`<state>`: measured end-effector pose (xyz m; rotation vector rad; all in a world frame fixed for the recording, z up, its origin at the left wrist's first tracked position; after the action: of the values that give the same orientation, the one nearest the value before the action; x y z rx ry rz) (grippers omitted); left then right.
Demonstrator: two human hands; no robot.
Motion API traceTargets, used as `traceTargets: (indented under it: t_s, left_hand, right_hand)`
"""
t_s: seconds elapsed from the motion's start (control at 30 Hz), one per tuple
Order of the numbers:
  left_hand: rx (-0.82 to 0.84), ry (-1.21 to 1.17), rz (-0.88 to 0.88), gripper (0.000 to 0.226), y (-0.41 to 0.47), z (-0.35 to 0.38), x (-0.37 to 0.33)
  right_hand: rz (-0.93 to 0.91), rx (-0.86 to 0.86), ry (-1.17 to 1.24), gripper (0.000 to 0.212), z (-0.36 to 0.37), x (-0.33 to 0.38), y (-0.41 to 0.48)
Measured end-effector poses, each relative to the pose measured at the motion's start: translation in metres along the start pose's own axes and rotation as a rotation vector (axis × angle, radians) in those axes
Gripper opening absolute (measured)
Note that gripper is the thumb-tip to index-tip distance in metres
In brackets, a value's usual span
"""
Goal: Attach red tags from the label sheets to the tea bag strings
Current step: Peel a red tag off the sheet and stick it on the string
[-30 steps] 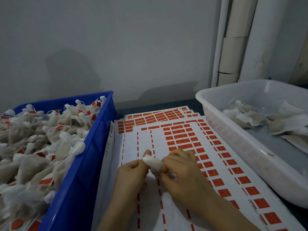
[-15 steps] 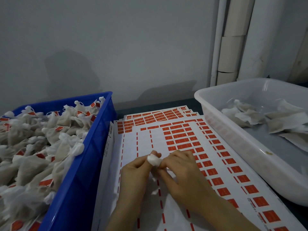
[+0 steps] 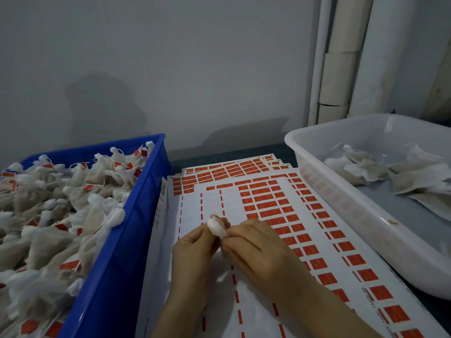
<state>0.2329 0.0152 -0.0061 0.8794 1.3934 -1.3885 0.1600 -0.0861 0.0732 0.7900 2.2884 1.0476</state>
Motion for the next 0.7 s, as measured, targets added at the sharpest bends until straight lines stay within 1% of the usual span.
traceTargets:
  t_s: [0.03,0.07,0.13,0.17,0.23,0.27,0.33,0.37,0.43,0.53,0.6,0.7]
  left_hand:
    - [0.001,-0.006,-0.002,0.035,0.0,0.0,0.0]
    - [0.001,-0.009,-0.002,0.035,-0.001,0.0,0.0]
    - [0.006,-0.009,0.011,0.035,-0.002,0.001,-0.002]
    - [0.009,0.001,0.02,0.034,-0.002,0.001,-0.003]
    - [0.016,0.022,0.031,0.03,-0.002,0.003,-0.004]
    - [0.023,0.027,0.031,0.027,-0.001,0.004,-0.004]
    - [0.054,0.05,0.034,0.021,-0.001,0.006,-0.004]
    - [0.081,0.075,0.044,0.019,-0.002,0.009,-0.004]
    - [0.147,0.138,0.072,0.017,-0.005,0.015,-0.008]
    - [0.196,0.222,0.098,0.019,-0.007,0.021,-0.01]
    - [0.195,0.273,0.103,0.03,-0.006,0.021,-0.01]
    - [0.181,0.312,0.088,0.031,-0.006,0.021,-0.009]
  right_hand:
    - [-0.013,-0.002,0.0,0.025,0.0,0.002,0.0]
    - [-0.018,-0.012,-0.01,0.029,-0.002,0.004,0.0]
    - [-0.011,-0.052,-0.014,0.047,-0.008,0.003,0.001]
    - [-0.001,-0.077,-0.005,0.052,-0.011,0.002,0.003]
    - [0.034,-0.129,0.01,0.054,-0.015,-0.001,0.002]
    - [0.077,-0.14,0.05,0.048,-0.014,-0.004,0.0]
    - [0.23,-0.161,0.211,0.031,-0.011,-0.015,-0.005]
    - [0.321,-0.182,0.299,0.027,-0.009,-0.022,-0.009]
    - [0.447,-0.223,0.421,0.024,-0.006,-0.031,-0.018]
    - [0.608,-0.206,0.55,0.007,-0.002,-0.046,-0.024]
    - [0.651,-0.177,0.613,0.014,0.001,-0.052,-0.027]
    - [0.626,-0.154,0.593,0.011,0.0,-0.054,-0.025]
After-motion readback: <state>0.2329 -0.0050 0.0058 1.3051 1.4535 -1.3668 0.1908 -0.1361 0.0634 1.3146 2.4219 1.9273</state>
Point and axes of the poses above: each hand's wrist, its own y-axis towards the middle knuckle, its own z-axis out of the palm, x = y × z, the point moved 10 cm from there along y, towards the middle knuckle, and after that the axes turned 14 degrees about -z, right-handed, at the moved point
